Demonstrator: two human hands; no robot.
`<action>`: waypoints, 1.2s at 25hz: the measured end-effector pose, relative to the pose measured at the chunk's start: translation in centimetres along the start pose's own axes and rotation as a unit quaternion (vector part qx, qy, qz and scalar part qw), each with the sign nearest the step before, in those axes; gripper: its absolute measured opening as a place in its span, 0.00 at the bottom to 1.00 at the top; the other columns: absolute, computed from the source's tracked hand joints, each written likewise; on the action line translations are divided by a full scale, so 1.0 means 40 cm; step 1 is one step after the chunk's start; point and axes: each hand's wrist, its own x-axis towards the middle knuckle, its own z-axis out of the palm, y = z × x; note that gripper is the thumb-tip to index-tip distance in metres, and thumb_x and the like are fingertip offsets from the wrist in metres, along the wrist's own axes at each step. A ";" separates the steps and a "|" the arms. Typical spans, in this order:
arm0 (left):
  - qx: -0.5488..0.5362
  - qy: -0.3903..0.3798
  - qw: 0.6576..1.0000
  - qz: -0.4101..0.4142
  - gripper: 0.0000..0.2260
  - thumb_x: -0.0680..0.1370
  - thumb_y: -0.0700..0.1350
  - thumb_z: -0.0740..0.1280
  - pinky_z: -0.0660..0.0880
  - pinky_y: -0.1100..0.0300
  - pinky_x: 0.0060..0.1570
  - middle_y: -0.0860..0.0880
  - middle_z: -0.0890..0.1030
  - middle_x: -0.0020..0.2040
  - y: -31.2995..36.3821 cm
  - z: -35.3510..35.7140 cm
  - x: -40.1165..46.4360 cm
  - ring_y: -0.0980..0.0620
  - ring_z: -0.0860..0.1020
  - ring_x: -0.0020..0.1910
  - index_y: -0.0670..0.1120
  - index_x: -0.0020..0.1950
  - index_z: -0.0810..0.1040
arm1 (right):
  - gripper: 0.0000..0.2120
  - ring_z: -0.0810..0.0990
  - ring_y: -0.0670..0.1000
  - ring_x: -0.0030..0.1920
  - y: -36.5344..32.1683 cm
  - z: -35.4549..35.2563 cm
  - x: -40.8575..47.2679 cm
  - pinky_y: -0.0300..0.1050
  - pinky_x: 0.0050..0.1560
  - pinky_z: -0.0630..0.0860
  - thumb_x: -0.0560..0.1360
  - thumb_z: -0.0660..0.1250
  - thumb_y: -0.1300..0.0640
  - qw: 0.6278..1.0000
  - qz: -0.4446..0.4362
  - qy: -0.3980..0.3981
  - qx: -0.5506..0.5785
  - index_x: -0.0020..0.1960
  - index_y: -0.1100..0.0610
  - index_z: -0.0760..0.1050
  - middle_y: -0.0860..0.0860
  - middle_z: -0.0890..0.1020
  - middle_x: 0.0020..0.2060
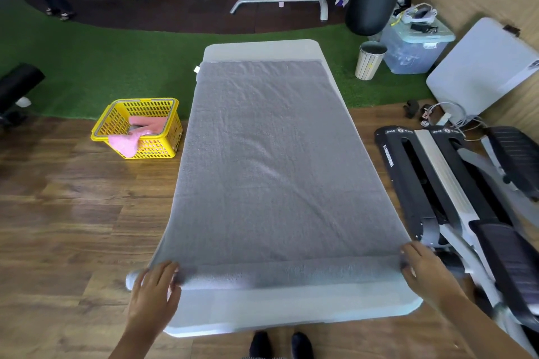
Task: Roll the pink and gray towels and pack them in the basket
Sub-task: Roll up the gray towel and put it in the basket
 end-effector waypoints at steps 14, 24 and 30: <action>-0.019 -0.047 0.999 0.010 0.14 0.67 0.48 0.57 0.65 0.52 0.55 0.54 0.81 0.38 0.025 -0.012 0.012 0.54 0.73 0.44 0.49 0.46 0.79 | 0.10 0.80 0.56 0.39 0.002 -0.039 0.005 0.47 0.40 0.77 0.63 0.67 0.66 0.996 0.030 -0.085 0.004 0.43 0.57 0.80 0.52 0.82 0.37; -0.003 -0.033 0.998 -0.053 0.20 0.70 0.48 0.56 0.77 0.43 0.47 0.46 0.82 0.48 0.041 -0.025 0.011 0.44 0.81 0.47 0.41 0.49 0.83 | 0.18 0.82 0.58 0.39 -0.009 -0.022 0.001 0.52 0.43 0.79 0.59 0.74 0.75 0.997 -0.052 0.041 0.043 0.45 0.60 0.82 0.53 0.82 0.41; -0.024 -0.091 0.995 -0.038 0.16 0.66 0.45 0.69 0.79 0.44 0.46 0.49 0.82 0.49 0.023 -0.030 0.021 0.48 0.78 0.49 0.44 0.52 0.82 | 0.22 0.75 0.56 0.57 -0.004 -0.006 0.007 0.44 0.63 0.64 0.64 0.73 0.67 0.994 0.016 -0.086 0.059 0.58 0.60 0.77 0.52 0.79 0.54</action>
